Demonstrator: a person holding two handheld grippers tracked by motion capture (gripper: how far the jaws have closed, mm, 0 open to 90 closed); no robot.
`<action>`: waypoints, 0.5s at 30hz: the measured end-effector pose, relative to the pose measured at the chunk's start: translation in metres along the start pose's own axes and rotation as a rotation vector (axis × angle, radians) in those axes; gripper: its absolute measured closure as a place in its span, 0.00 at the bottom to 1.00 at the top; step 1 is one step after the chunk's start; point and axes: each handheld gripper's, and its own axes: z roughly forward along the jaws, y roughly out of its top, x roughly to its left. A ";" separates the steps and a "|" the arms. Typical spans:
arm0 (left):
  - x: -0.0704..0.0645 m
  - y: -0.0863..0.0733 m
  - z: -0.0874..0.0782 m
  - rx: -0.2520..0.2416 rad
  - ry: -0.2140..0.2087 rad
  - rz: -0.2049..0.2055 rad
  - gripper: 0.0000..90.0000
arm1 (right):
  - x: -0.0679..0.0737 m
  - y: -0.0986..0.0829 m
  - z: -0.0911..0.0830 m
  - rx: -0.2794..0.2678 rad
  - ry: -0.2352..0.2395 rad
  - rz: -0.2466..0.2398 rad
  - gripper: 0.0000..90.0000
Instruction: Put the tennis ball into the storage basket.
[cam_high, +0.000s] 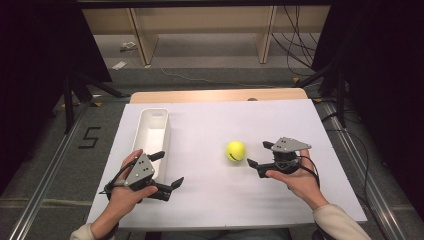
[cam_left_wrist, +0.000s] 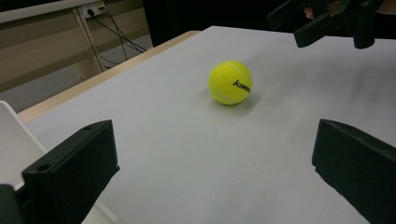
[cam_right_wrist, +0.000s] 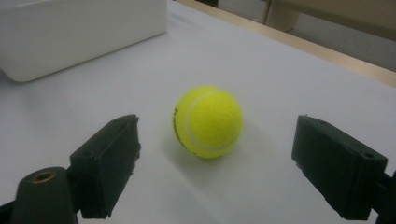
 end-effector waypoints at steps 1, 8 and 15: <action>0.000 0.000 0.000 0.000 0.000 0.000 0.00 | 0.001 0.001 0.002 0.004 0.003 -0.002 0.17; 0.000 0.000 0.000 -0.001 -0.003 0.000 0.00 | 0.004 0.006 0.020 0.023 0.017 -0.011 0.17; 0.000 0.000 0.001 -0.002 -0.006 -0.004 0.00 | 0.005 0.008 0.037 0.049 0.025 -0.013 0.17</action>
